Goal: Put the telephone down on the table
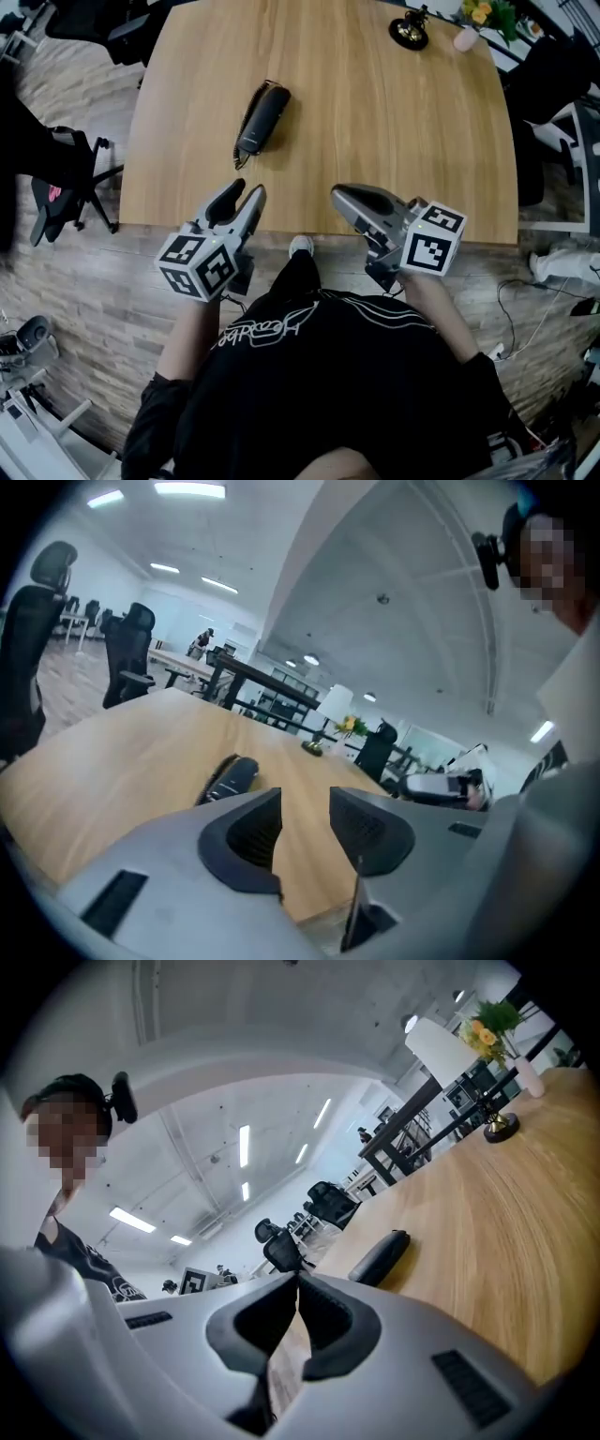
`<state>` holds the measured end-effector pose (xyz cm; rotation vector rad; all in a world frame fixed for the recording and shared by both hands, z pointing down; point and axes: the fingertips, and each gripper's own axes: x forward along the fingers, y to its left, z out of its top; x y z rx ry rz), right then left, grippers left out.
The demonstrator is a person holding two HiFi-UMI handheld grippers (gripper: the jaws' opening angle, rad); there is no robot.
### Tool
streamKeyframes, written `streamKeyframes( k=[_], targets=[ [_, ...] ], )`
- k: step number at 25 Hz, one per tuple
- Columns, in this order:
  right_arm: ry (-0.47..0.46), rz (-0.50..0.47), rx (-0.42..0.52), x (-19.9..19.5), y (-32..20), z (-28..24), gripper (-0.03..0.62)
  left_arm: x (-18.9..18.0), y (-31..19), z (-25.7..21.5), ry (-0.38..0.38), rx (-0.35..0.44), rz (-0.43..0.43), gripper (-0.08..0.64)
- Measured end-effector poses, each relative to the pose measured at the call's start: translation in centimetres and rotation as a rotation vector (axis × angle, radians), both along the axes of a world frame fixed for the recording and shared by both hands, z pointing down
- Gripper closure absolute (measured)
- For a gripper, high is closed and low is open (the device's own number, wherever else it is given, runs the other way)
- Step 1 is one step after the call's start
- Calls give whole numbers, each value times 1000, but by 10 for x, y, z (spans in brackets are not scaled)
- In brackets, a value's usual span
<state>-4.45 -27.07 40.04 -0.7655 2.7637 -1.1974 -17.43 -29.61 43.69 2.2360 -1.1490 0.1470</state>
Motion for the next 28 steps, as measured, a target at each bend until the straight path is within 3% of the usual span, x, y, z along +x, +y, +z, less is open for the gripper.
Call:
streamKeyframes(
  k=[2,4,5,12,16,28],
  targets=[
    [-13,-15,26,-2,19,-14,552,9,25,-21,66,25,29,437],
    [-6,-29,63,-4,39,-25,552,17,49,-39,73,63,65,531],
    [-4,-34,83,-4,49,-31,552,21,60,-48,72,86,85,542],
    [-19,-34,175,6,122,-60,554,52,135,-91,132,175,153,554],
    [-79,-35,175,10,155,-76,554,65,166,-107,136,219,165,554],
    [19,1,284,35,212,-91,554,95,216,-129,140,274,193,554]
  ],
)
